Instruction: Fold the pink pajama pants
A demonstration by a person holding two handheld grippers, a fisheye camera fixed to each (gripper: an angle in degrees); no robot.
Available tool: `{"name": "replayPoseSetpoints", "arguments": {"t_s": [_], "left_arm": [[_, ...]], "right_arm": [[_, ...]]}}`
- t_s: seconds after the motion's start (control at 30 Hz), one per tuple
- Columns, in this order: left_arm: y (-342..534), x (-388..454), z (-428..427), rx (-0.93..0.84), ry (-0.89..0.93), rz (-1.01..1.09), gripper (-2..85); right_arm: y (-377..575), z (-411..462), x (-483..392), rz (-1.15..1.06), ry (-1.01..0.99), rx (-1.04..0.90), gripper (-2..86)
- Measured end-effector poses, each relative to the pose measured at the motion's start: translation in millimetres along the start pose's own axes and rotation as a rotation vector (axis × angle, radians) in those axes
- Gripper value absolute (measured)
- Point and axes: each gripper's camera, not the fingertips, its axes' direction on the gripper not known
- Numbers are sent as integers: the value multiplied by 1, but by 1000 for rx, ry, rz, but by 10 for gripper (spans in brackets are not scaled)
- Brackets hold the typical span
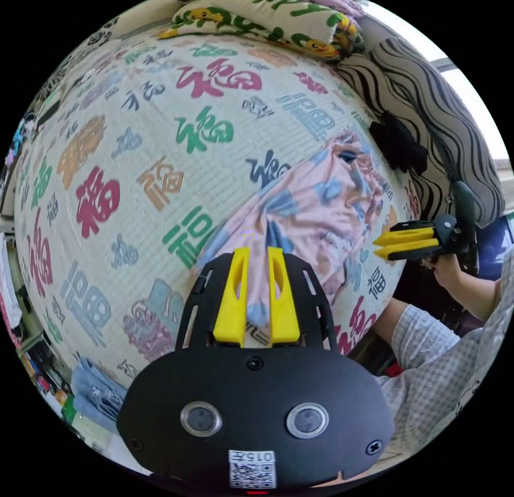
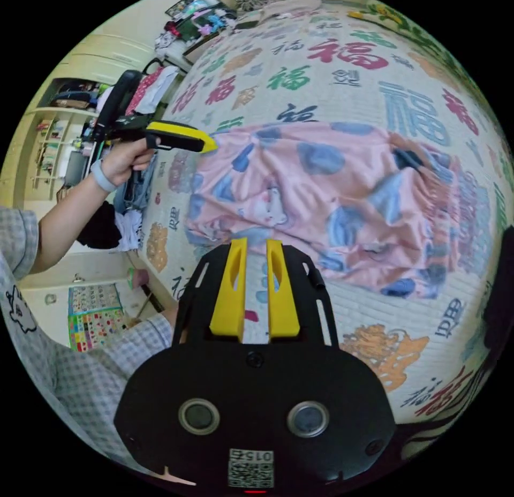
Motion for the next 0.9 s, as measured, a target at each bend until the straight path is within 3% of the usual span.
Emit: {"name": "replayPoseSetpoints", "arguments": {"t_s": [0.13,0.23,0.43,0.53,0.6,0.67,0.8,0.9], "left_arm": [[14,-7,25,-62,-54,-41,5],[7,-8,30,-85,-98,-45,-5],[-7,6,26,-125,-129,-15,-6],[-19,19,5,-130,-177,12,2],[-28,39,-32,2,-248,72,12],[-58,71,-72,147,-183,228,49],[-143,125,-75,103,-40,472,108],[-214,183,-57,75,46,674,122]], "right_arm": [[-25,50,-28,-150,37,-6,27],[-24,83,-24,-166,73,-146,0],[-18,84,3,-79,-82,-120,1],[-3,53,26,-12,-204,-11,27],[15,26,50,85,-225,75,57],[45,-11,90,254,-162,205,82],[86,-40,150,515,-33,311,126],[101,-38,185,630,-99,338,166]]}}
